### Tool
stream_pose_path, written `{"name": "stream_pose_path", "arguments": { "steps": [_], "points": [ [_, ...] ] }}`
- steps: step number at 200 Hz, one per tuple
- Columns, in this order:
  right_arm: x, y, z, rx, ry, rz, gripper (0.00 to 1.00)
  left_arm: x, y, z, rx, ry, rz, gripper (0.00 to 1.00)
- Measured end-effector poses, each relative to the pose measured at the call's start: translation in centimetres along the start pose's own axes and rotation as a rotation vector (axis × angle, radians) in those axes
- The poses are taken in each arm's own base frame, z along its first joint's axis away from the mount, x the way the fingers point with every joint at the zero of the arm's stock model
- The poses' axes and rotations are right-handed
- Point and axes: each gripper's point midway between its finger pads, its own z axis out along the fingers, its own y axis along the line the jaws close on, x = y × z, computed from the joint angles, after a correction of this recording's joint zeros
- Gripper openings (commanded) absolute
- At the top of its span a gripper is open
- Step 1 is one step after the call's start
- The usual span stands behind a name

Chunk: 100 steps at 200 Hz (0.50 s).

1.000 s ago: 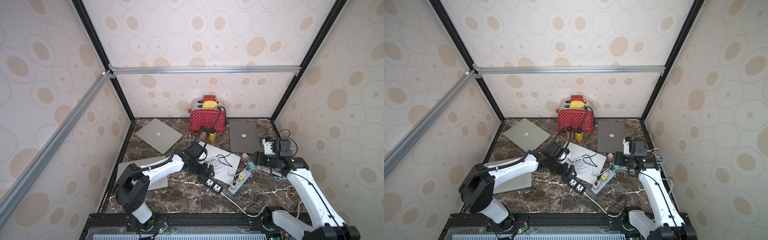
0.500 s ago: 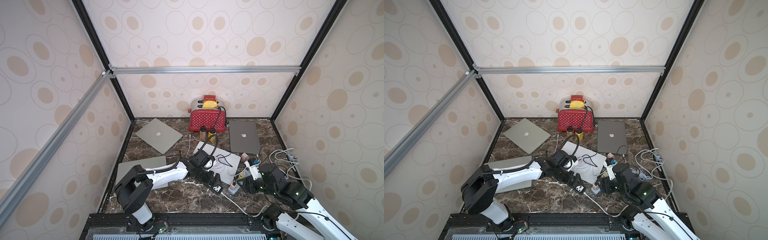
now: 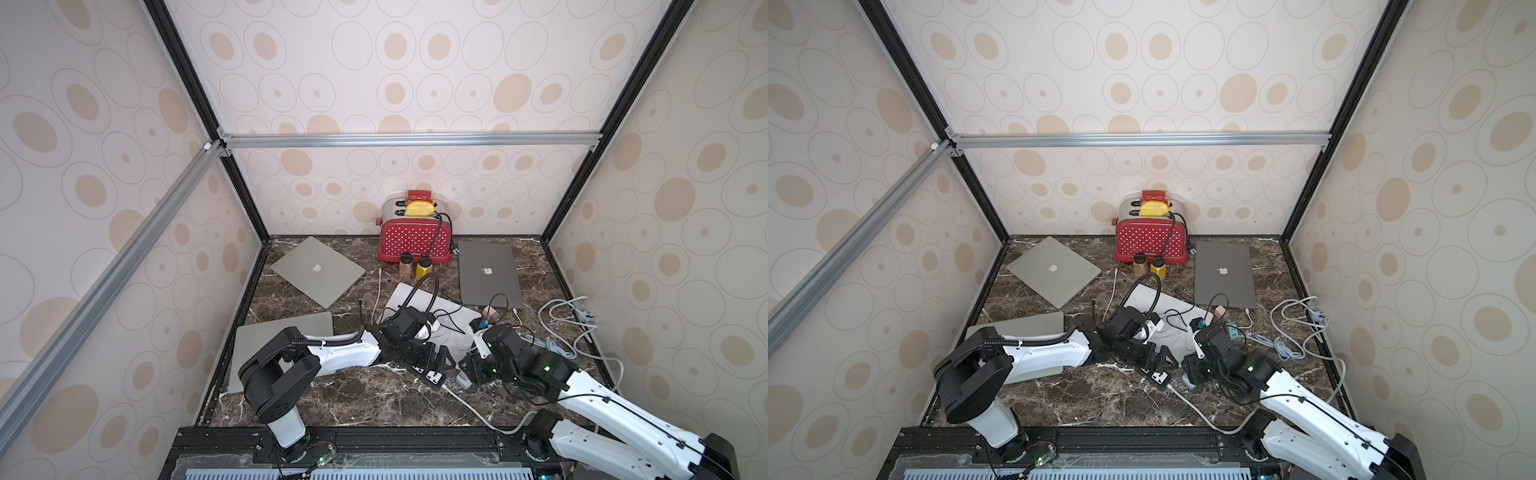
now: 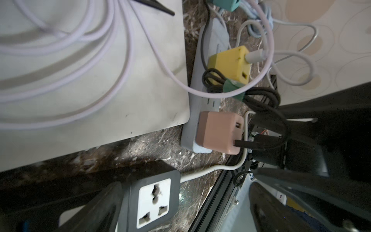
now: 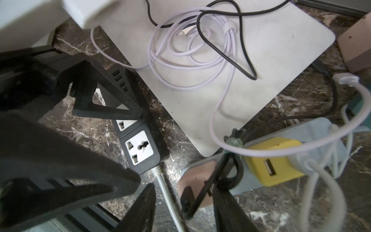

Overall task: Unplug the laptop charger
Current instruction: Remove the charging cable from the plug.

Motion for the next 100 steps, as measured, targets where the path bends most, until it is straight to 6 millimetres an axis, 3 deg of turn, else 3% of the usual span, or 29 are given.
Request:
{"name": "stream_pose_path", "arguments": {
  "steps": [15,43,100],
  "points": [
    [0.1,0.0,0.3,0.0,-0.003,0.002,0.28,-0.1,-0.2,0.2,0.006,-0.009,0.002,0.99],
    [-0.2,-0.1,0.2,0.002,-0.017,0.004,0.15,0.0,-0.4,0.5,0.001,-0.01,0.014,0.99],
    [-0.1,-0.2,-0.4,-0.002,-0.044,0.007,0.07,-0.4,-0.4,1.3,-0.017,-0.016,0.028,0.99]
  ]
}}
